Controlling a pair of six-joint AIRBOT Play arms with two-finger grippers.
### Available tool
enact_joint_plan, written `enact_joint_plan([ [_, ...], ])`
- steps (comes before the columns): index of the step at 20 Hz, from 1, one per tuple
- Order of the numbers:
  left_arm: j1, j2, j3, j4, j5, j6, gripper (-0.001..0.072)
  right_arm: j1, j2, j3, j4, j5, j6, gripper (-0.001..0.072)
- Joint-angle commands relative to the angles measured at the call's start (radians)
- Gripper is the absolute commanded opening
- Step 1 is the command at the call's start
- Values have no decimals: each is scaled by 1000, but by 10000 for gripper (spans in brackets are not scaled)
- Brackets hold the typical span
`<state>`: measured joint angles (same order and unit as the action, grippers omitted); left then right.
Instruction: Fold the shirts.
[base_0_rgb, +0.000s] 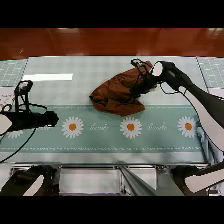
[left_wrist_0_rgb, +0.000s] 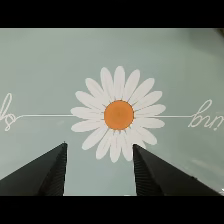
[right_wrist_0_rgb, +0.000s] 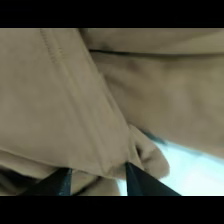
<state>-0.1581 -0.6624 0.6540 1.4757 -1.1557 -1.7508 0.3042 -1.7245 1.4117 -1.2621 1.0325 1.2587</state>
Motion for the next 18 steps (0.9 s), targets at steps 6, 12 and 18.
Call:
enact_joint_plan([
  [6,0,0,-2,-11,32,-1,506,17,-69,0,80,-32,-89,396],
  [12,0,1,-1,-11,52,0,506,39,-44,0,85,-50,-97,31],
  [18,0,1,-1,-11,57,-1,506,40,190,102,4,-5,-62,30],
])
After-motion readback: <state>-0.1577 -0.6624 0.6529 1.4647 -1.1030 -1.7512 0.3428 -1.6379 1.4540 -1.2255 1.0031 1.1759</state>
